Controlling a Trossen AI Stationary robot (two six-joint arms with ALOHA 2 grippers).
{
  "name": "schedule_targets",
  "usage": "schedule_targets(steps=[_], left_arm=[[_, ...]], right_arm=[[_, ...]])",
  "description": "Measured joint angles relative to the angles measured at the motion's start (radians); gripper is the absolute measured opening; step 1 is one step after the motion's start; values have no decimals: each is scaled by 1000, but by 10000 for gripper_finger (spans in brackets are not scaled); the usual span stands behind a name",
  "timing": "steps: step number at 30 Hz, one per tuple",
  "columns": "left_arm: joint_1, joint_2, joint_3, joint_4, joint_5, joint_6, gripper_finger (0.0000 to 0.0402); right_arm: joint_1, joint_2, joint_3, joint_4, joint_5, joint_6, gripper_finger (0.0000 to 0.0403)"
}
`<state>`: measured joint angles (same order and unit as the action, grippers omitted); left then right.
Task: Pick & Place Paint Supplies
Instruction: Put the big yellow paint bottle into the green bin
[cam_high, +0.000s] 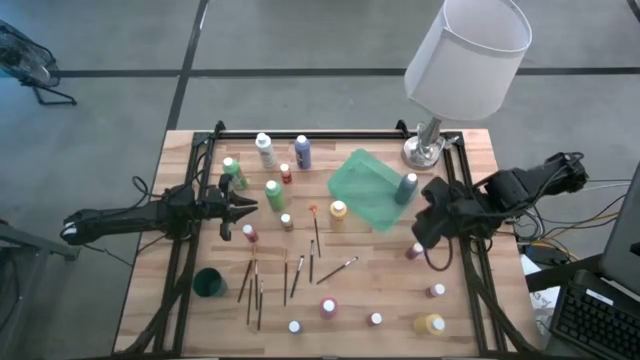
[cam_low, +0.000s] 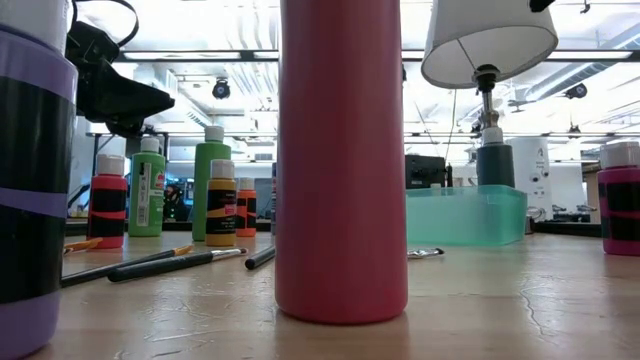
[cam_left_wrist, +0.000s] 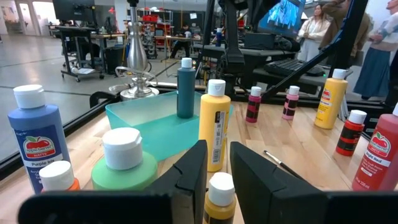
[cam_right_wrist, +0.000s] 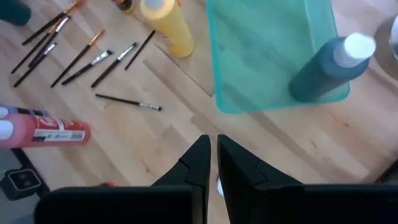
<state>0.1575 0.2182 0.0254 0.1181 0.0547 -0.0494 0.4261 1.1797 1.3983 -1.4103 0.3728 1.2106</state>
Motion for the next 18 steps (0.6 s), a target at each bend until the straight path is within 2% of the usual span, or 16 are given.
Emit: schedule_targets(steps=[18], left_arm=[[0,0,0,0,0,0,76]], right_arm=[[57,2,-61,22,23,47,27]])
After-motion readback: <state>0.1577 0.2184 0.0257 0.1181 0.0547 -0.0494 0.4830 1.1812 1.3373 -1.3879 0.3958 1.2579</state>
